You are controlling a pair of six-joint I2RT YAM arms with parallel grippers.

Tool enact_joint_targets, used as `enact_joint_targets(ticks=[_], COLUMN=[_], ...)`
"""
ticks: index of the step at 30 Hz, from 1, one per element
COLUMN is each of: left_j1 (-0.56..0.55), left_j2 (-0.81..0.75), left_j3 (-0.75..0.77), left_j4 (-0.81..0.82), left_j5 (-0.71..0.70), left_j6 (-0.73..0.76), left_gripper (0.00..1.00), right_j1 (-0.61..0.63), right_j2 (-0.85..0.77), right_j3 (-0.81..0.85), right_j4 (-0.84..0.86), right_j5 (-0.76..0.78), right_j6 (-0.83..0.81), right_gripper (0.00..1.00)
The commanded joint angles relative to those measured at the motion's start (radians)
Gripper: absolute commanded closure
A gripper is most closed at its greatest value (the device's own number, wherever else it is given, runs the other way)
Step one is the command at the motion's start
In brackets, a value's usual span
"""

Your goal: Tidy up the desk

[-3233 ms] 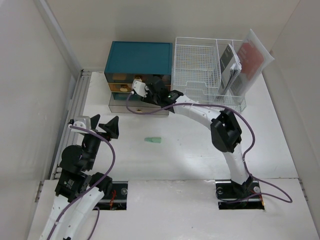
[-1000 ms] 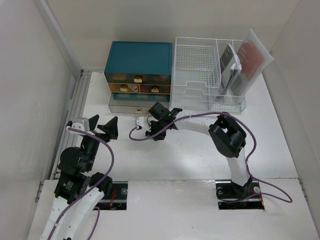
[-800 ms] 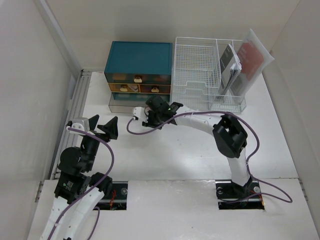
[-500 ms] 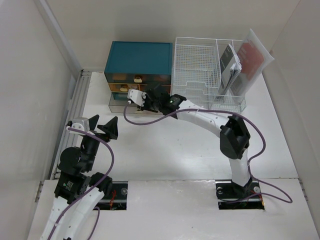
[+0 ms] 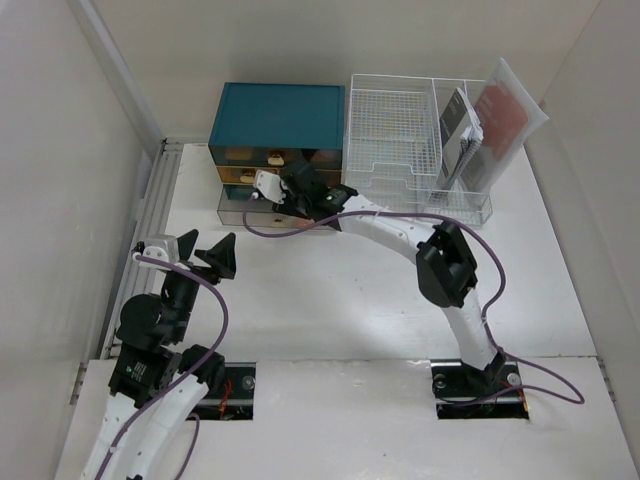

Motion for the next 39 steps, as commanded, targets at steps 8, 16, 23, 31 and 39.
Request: enact_joint_targets(ticks=[8, 16, 23, 31, 39], left_j1=[-0.003, -0.003, -0.003, -0.003, -0.003], left_j2=[-0.016, -0.016, -0.016, -0.016, -0.016], left_j3=[-0.007, -0.007, -0.007, -0.007, -0.007], left_j4=[0.036, 0.036, 0.036, 0.036, 0.036], left_j5=[-0.003, -0.003, -0.003, -0.003, -0.012], left_j6=[0.008, 0.008, 0.008, 0.008, 0.008], left_gripper=[0.24, 0.24, 0.24, 0.24, 0.24], right_j1=[-0.014, -0.057, -0.057, -0.057, -0.057], right_j2=[-0.145, 0.019, 0.039, 0.088, 0.138], right_j3=[-0.033, 0.128, 0.093, 0.065, 0.065], right_j4=[-0.07, -0.401, -0.256, -0.074, 0.045], right_j5=[-0.358, -0.718, -0.528, -0.266, -0.003], right_j6=[0.043, -0.04, 0.052, 0.158, 0.167], right_gripper=[0.99, 1.0, 1.0, 1.0, 1.0])
